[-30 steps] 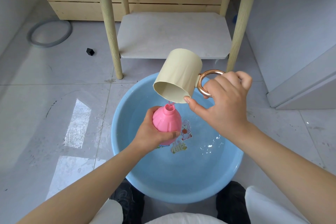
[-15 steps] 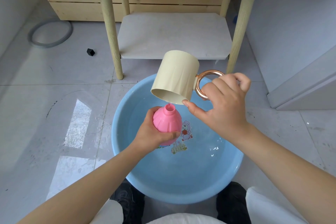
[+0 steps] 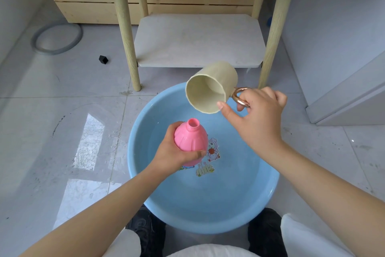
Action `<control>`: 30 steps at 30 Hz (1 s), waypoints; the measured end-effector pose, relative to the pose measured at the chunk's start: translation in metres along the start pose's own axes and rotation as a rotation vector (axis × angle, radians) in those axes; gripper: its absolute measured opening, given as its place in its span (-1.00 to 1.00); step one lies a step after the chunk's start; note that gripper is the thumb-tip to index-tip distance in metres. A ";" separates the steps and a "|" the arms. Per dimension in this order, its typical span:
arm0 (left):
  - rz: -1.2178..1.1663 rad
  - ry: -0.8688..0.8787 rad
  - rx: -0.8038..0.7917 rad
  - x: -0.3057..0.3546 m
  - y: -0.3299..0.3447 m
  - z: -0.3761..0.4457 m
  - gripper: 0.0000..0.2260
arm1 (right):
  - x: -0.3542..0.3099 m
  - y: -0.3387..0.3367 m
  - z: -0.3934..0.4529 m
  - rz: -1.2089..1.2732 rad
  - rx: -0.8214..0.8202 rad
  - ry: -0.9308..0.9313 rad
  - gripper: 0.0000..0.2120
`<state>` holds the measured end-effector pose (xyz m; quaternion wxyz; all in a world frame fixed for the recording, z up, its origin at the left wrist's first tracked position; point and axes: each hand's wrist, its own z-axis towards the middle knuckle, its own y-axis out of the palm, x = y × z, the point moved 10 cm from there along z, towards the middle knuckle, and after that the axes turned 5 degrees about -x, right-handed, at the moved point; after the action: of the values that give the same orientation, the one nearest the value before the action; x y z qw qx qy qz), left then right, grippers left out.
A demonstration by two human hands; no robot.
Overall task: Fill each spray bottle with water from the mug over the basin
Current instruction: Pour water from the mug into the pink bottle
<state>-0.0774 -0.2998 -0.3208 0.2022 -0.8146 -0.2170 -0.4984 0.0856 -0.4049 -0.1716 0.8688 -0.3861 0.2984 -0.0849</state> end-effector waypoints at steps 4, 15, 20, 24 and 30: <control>-0.001 0.005 0.014 -0.002 -0.004 0.000 -0.34 | 0.041 0.026 -0.005 -0.072 -0.128 0.185 -0.60; 0.010 0.003 0.024 -0.005 -0.010 -0.002 -0.35 | 0.044 0.102 -0.048 -0.664 -0.498 -0.256 -0.64; 0.008 0.003 0.026 -0.005 -0.010 -0.003 -0.34 | 0.038 0.120 -0.066 -0.630 -0.603 -0.321 -0.65; -0.002 0.004 0.030 -0.004 -0.010 -0.004 -0.35 | 0.045 0.122 -0.069 -0.479 -0.694 -0.163 -0.62; -0.005 0.002 0.027 -0.006 -0.010 -0.004 -0.34 | 0.073 0.104 -0.061 -0.255 -0.695 0.268 -0.59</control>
<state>-0.0882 -0.2942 -0.3232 0.2122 -0.8107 -0.2257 -0.4968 0.1006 -0.3992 -0.3118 0.6221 -0.6767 0.3697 -0.1354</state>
